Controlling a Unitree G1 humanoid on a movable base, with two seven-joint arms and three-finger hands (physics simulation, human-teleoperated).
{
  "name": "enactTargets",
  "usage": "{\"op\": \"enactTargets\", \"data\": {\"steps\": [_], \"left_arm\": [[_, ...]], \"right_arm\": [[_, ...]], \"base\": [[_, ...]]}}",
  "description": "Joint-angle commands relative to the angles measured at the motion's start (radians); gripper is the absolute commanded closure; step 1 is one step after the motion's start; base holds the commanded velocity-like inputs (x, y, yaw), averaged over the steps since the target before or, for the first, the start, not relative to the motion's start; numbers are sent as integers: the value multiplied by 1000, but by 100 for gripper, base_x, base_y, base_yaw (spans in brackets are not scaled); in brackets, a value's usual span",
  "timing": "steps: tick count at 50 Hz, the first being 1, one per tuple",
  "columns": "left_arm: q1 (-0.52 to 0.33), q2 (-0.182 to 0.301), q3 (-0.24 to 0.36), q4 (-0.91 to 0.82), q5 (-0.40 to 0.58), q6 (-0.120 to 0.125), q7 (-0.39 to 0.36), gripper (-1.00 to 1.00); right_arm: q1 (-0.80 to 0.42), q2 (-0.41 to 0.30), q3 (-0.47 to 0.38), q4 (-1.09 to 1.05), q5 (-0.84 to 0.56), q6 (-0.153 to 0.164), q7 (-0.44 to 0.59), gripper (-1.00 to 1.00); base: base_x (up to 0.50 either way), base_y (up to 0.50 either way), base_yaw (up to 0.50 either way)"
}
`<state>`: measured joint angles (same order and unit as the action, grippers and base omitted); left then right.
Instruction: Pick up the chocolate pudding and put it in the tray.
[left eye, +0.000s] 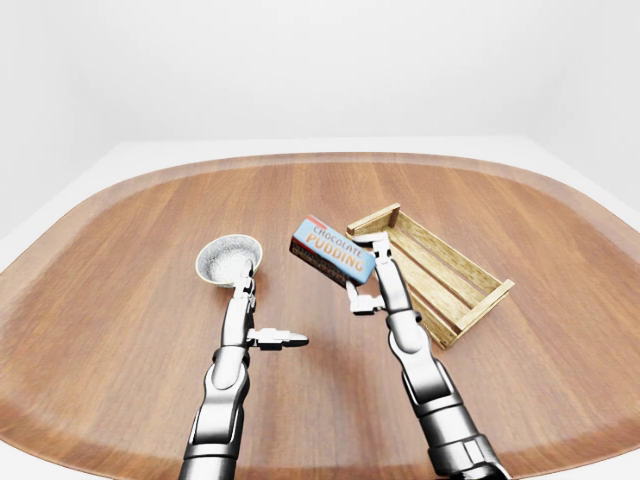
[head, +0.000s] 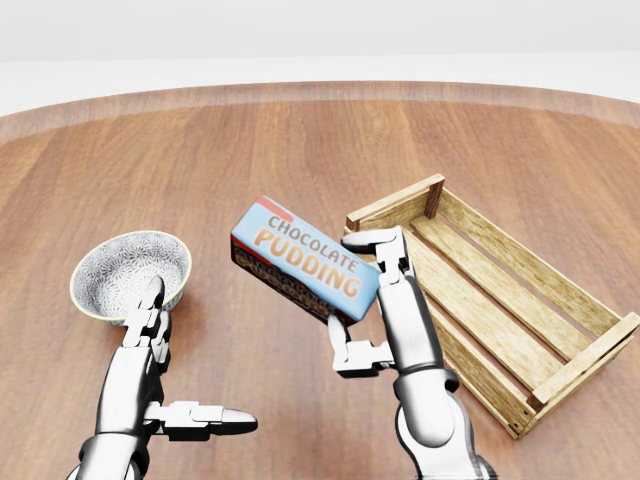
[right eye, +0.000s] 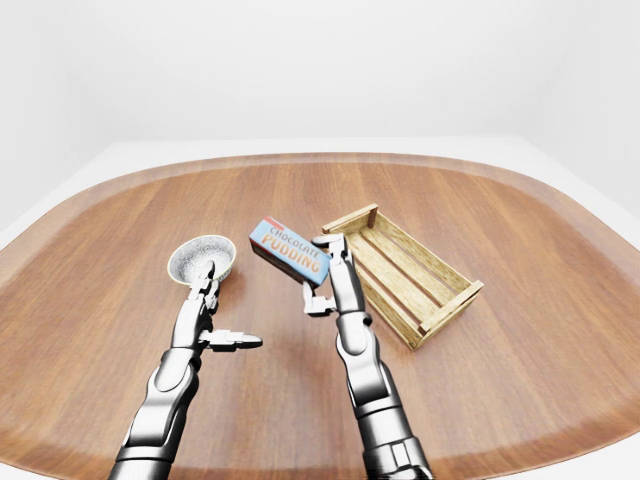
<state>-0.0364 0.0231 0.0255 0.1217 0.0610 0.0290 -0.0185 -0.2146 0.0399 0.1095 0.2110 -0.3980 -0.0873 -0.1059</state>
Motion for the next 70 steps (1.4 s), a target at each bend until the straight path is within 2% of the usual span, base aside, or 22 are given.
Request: {"op": "enactTargets", "data": {"steps": [1, 4, 12, 23, 26, 32, 41, 44, 47, 57, 60, 70], "left_arm": [[2, 0, -1, -11, -6, 3, -7, -100], [2, -1, -1, -11, -7, 2, -7, -100], [2, 0, -1, -11, -7, 3, -7, -100], [-9, 0, 0, 7, -7, 8, -7, -100], [-13, 1, 1, 20, -8, 0, -7, -100], [-8, 1, 0, 2, -7, 15, -8, -100], [-14, 2, 1, 15, -8, 8, -8, -100], [-9, 0, -1, 1, -7, 16, -9, -100], [-6, 0, -3, 2, -6, 13, -10, -100], [-6, 2, -2, 1, -7, 16, -16, -100], [-6, 2, -1, 8, -8, 11, -18, -100], [-7, 3, 0, 4, -9, 19, -23, -100]], "right_arm": [[-163, -15, -48, 87, 29, 0, 1, 100], [-203, -24, -57, 205, 30, 0, -26, 100], [-365, -48, -97, 344, 88, 0, -5, 100], [-634, -91, -135, 811, 161, 0, -38, 100], [-673, -95, -141, 807, 178, 0, -22, 100], [-753, -103, -140, 862, 161, 0, -29, 100], [-864, -108, -157, 979, 173, 0, -28, 100], [-911, -116, -168, 999, 184, 0, -16, 100], [-963, -134, -171, 1020, 177, 0, -12, 100], [-996, -145, -192, 1057, 175, 0, -9, 100], [-1001, -145, -197, 1063, 178, 0, -3, 100], [-1007, -159, -192, 1074, 140, 0, -2, 100]], "base": [[0, 0, 0], [0, 0, 0], [0, 0, 0], [0, 0, 0], [0, 0, 0], [0, 0, 0], [0, 0, 0], [0, 0, 0], [0, 0, 0], [0, 0, 0], [0, 0, 0], [0, 0, 0]]}}
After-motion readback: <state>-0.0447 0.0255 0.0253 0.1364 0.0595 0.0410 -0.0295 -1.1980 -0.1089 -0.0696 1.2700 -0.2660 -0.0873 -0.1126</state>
